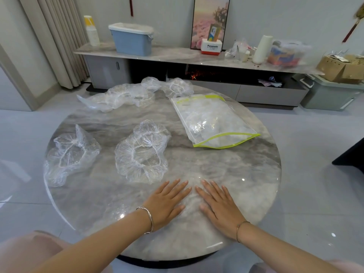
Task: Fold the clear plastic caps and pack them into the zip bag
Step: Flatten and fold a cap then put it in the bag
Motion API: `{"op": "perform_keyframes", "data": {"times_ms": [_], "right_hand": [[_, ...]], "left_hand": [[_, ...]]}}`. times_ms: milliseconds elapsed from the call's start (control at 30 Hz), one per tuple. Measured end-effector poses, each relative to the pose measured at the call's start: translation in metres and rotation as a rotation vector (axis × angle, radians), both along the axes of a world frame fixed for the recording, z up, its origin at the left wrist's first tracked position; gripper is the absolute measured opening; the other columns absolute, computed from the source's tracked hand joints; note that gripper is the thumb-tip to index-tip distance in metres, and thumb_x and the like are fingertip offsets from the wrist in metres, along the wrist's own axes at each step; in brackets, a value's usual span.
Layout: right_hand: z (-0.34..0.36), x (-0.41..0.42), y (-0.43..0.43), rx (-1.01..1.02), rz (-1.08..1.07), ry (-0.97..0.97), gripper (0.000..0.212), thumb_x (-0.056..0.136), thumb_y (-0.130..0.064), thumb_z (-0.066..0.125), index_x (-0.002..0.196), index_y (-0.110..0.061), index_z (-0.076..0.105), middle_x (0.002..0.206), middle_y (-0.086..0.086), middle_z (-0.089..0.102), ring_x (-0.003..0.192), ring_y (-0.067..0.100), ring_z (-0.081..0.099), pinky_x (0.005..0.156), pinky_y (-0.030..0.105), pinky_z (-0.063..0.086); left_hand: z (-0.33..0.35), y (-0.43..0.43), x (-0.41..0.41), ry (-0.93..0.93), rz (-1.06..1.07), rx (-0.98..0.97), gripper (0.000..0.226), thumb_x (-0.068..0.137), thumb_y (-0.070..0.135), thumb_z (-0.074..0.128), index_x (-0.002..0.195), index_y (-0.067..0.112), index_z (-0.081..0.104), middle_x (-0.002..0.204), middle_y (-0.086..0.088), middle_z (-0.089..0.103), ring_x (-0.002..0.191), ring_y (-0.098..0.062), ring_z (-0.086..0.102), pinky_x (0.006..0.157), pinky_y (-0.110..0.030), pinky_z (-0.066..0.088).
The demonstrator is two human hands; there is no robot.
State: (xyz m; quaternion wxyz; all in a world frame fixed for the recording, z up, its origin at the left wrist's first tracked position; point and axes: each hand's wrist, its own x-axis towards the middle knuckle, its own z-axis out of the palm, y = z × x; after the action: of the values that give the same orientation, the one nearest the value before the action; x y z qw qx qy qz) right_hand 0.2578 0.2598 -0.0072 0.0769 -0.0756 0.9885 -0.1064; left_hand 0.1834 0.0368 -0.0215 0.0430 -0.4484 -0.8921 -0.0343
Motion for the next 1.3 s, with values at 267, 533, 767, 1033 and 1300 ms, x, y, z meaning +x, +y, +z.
{"op": "perform_keyframes", "data": {"times_ms": [267,533,767,1033,1300], "right_hand": [[0.002,-0.005,0.0,-0.059,0.007,-0.084,0.072,0.074,-0.067,-0.01,0.143,-0.045,-0.01,0.151,-0.023,-0.022,0.138,0.0,-0.027,0.111,0.025,-0.023],[0.014,-0.009,0.01,-0.158,0.18,0.364,0.045,0.096,-0.045,0.04,0.137,-0.028,0.045,0.148,-0.01,0.035,0.141,0.009,0.021,0.118,0.032,0.003],[0.006,-0.003,-0.001,0.108,0.593,0.424,0.055,0.082,-0.036,0.059,0.134,-0.026,0.045,0.14,-0.004,0.049,0.13,0.014,0.041,0.11,0.033,0.026],[0.002,-0.007,-0.012,-0.084,0.515,0.401,0.027,0.09,-0.025,0.048,0.103,-0.025,0.07,0.112,-0.012,0.068,0.105,0.007,0.061,0.09,0.021,0.048],[0.039,-0.021,-0.024,-1.189,-0.533,-0.027,0.017,0.096,-0.005,0.051,0.086,-0.001,0.064,0.072,-0.001,0.071,0.064,0.009,0.067,0.059,0.017,0.048]], "left_hand": [[-0.002,0.006,0.001,-0.151,0.08,-0.225,0.055,0.1,0.047,0.009,0.145,0.024,0.031,0.144,0.004,0.044,0.13,-0.019,0.045,0.104,-0.033,0.023],[0.014,0.012,-0.001,-0.13,0.142,-0.14,0.083,0.078,0.067,-0.017,0.149,0.032,0.008,0.155,0.008,0.019,0.143,-0.021,0.019,0.115,-0.036,0.0],[0.042,-0.005,-0.016,-0.261,0.163,-0.077,0.053,0.093,0.048,0.02,0.134,0.026,0.046,0.122,0.003,0.053,0.117,-0.018,0.042,0.097,-0.026,0.029],[0.041,-0.012,-0.014,-0.301,0.057,0.145,0.067,0.078,0.057,0.016,0.127,0.025,0.049,0.133,0.006,0.044,0.12,-0.014,0.04,0.103,-0.022,0.027],[0.053,-0.007,-0.012,-0.783,0.266,0.395,0.078,0.083,0.075,0.01,0.099,0.022,0.065,0.098,0.003,0.064,0.101,-0.011,0.054,0.096,-0.025,0.037]]}}
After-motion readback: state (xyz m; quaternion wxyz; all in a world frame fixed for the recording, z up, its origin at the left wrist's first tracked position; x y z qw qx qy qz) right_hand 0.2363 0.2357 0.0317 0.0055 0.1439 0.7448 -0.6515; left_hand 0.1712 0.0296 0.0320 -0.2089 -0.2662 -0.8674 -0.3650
